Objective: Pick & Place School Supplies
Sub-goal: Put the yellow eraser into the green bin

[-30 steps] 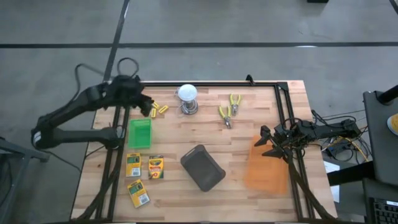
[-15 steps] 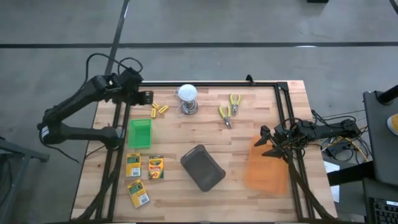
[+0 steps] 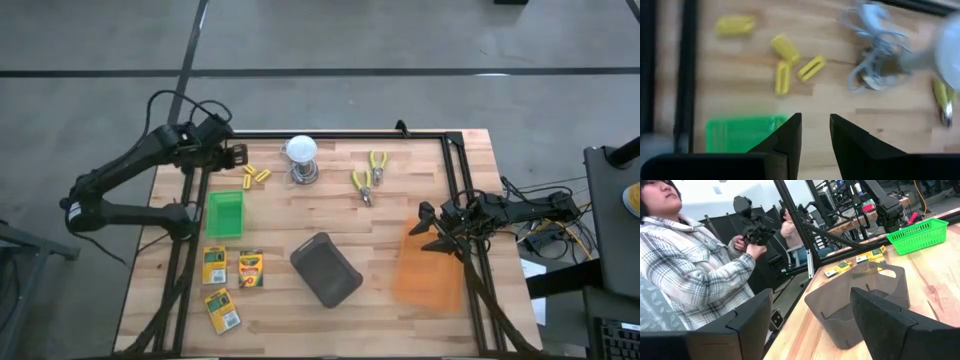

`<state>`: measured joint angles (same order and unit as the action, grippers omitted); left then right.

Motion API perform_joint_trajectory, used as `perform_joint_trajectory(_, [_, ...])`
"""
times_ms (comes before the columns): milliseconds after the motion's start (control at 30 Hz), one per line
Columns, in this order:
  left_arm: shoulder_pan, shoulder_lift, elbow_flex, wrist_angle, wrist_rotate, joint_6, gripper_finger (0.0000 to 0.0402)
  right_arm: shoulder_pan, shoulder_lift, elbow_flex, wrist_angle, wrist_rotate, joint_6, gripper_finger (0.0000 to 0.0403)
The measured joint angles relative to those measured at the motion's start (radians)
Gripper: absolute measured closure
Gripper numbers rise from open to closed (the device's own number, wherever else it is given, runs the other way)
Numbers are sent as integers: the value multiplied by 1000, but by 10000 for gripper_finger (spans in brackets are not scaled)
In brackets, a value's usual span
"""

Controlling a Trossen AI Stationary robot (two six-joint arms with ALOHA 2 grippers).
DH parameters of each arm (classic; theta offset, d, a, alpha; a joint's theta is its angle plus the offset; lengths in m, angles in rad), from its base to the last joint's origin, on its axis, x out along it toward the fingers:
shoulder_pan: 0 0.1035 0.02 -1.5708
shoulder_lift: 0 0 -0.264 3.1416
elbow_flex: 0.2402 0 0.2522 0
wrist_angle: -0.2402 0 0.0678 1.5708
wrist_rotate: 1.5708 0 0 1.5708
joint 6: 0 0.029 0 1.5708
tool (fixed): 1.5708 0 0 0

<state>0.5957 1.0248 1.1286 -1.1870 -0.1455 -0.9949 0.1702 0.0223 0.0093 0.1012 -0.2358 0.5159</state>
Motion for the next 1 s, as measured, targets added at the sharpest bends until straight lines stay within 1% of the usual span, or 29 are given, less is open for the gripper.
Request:
perform_joint_trajectory(33, [-1, 0, -6, 18, 0, 17, 296, 0, 0, 0, 0, 0, 0, 139])
perform_joint_trajectory(133, [-1, -1, -18, 17, -3, -82, 296, 0, 0, 0, 0, 0, 0, 136])
perform_joint_trajectory(167, [0, -2, -22, 19, -3, -74, 296, 0, 0, 0, 0, 0, 0, 135])
perform_joint_trajectory(200, [0, -1, -27, 26, -3, -29, 296, 0, 0, 0, 0, 0, 0, 135])
perform_joint_trajectory(267, [0, 1, -41, 54, -3, 110, 296, 0, 0, 0, 0, 0, 0, 136])
perform_joint_trajectory(400, [0, 7, -67, 73, 9, 480, 296, 0, 0, 0, 0, 0, 0, 142])
perform_joint_trajectory(433, [0, 5, -69, 77, 10, 553, 296, 0, 0, 0, 0, 0, 0, 143])
perform_joint_trajectory(467, [0, 5, -69, 78, 8, 607, 296, 0, 0, 0, 0, 0, 0, 144])
perform_joint_trajectory(533, [-1, 6, -69, 81, -9, 668, 296, 0, 0, 0, 0, 0, 0, 145])
perform_joint_trajectory(600, [0, 6, -69, 80, -17, 675, 296, 0, 0, 0, 0, 0, 0, 143])
perform_joint_trajectory(700, [16, 7, -69, 80, -8, 597, 296, 0, 1, 0, 0, 0, 0, 139])
perform_joint_trajectory(767, [34, 14, -69, 88, 17, 553, 296, 0, 1, 0, 0, 0, 0, 137])
perform_joint_trajectory(867, [82, 33, -68, 90, 78, 525, 296, 0, 1, 0, 0, 0, 0, 135])
perform_joint_trajectory(1000, [166, 76, -68, 91, 206, 462, 295, 0, 1, 0, 0, 0, 0, 139])
